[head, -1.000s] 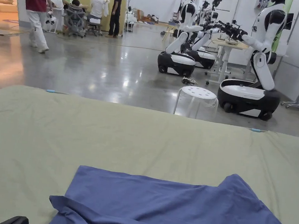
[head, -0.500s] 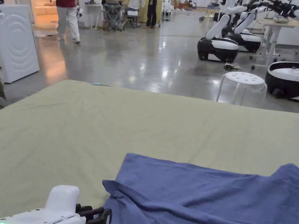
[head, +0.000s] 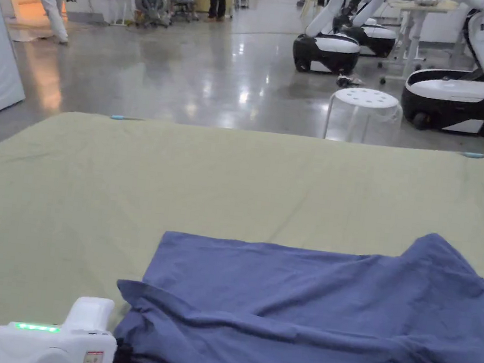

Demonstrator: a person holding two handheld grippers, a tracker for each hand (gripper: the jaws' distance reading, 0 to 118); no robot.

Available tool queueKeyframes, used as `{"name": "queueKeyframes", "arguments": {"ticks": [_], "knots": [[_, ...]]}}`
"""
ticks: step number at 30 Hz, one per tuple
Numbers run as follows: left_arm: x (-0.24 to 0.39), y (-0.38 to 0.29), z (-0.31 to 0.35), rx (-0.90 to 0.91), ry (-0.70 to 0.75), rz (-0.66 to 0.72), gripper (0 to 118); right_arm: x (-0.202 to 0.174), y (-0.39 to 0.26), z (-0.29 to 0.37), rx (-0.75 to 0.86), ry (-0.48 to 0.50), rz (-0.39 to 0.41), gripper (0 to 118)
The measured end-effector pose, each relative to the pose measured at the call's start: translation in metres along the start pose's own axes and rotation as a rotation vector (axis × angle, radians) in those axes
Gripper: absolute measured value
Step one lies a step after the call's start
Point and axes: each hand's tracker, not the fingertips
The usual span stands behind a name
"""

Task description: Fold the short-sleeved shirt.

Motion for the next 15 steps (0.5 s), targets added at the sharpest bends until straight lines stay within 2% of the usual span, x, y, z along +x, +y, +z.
{"name": "queueKeyframes", "arguments": {"ticks": [1, 2, 3, 4, 7, 10, 11, 12, 13, 14, 15], "knots": [[0.002, -0.001, -0.001, -0.004, 0.009, -0.02, 13, 0.005, 0.006, -0.008, -0.003, -0.045, 0.014, 17], [0.005, -0.002, -0.003, -0.008, 0.014, -0.046, 13, 0.009, 0.014, -0.017, -0.053, -0.063, 0.014, 50], [0.002, 0.0, -0.003, -0.012, 0.019, -0.068, 13, 0.016, 0.022, -0.034, -0.101, -0.074, 0.001, 78], [0.002, 0.0, -0.003, -0.01, 0.02, -0.067, 13, 0.023, 0.027, -0.05, -0.134, -0.074, -0.021, 91], [0.004, -0.002, 0.003, -0.006, 0.017, -0.063, 13, 0.05, 0.031, -0.106, -0.152, -0.083, -0.047, 91], [0.003, -0.003, 0.005, -0.003, 0.009, -0.059, 13, 0.079, 0.02, -0.171, -0.342, -0.115, -0.128, 87], [0.004, 0.0, 0.008, -0.005, 0.006, -0.06, 13, 0.085, 0.013, -0.189, -0.421, -0.112, -0.163, 75], [0.004, -0.001, 0.009, -0.006, 0.002, -0.06, 13, 0.087, 0.005, -0.201, -0.494, -0.157, -0.125, 73], [0.004, -0.002, 0.01, -0.005, 0.001, -0.06, 13, 0.081, 0.01, -0.197, -0.418, -0.137, -0.083, 62], [0.005, -0.004, 0.011, 0.0, 0.0, -0.059, 13, 0.077, 0.012, -0.192, -0.411, -0.17, -0.044, 30], [0.005, -0.003, 0.012, 0.006, 0.001, -0.061, 13, 0.069, 0.012, -0.187, -0.414, -0.165, 0.028, 8]]}}
